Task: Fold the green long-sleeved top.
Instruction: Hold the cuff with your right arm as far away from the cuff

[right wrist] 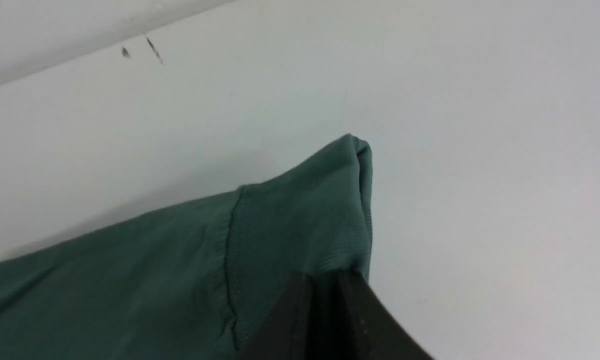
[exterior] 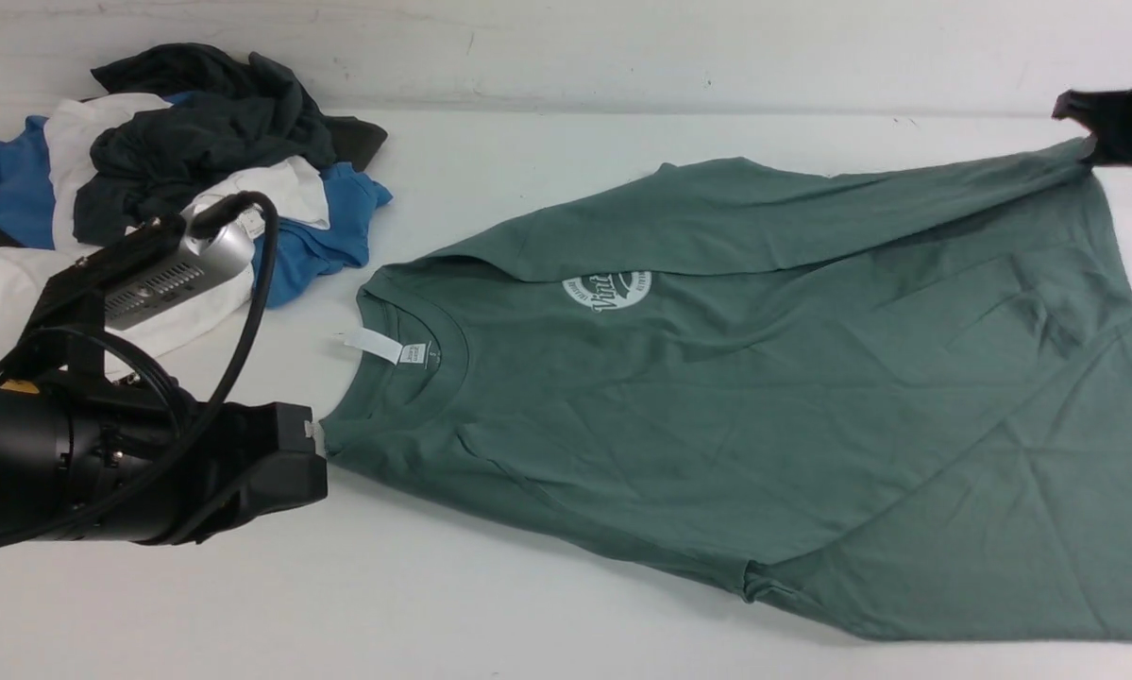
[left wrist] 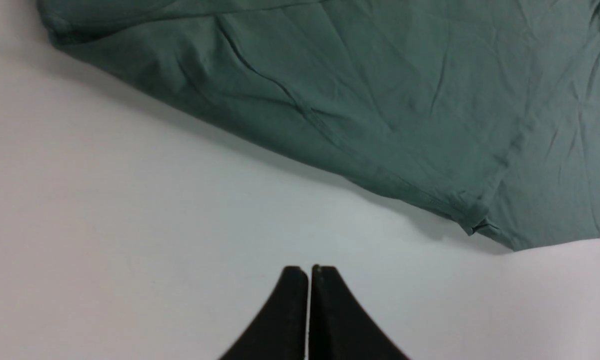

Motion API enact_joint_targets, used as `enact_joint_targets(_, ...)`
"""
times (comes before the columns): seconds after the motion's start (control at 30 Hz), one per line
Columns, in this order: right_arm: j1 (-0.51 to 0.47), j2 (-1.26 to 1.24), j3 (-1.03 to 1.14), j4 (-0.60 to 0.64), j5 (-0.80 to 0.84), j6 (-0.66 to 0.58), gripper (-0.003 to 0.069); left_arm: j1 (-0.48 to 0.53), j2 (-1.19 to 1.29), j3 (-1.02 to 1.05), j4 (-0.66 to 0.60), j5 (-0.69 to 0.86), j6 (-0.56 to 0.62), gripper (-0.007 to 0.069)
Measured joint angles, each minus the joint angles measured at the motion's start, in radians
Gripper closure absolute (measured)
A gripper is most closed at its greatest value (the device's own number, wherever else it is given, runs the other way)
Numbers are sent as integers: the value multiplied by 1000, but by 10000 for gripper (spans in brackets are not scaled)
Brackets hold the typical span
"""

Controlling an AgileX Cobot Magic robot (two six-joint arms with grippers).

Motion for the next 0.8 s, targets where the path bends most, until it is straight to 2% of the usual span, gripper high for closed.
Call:
enact_joint_targets(0.23,10,-82,7,-124,34,46,624,0,35,0,0,4,0,628)
enact_joint_targets(0.4,11,-88,189,-169,-27,49,624,0,77,0,0,4,0,628)
enact_joint_targets(0.5,9,-63,298,-253,-51,49,620,0,108,0,0,4,0,628)
enact_joint_targets(0.53,6,-40,331,-292,-53,52,604,0,128,0,0,4,0,628)
enact_joint_targets(0.67,4,-24,336,-324,-72,56,554,0,152,0,0,3,0,628)
enact_joint_targets(0.7,4,-22,336,-330,-79,64,505,0,159,0,0,0,1,628)
enact_joint_targets(0.8,4,-18,328,-337,-91,95,421,0,161,0,-1,-2,15,628)
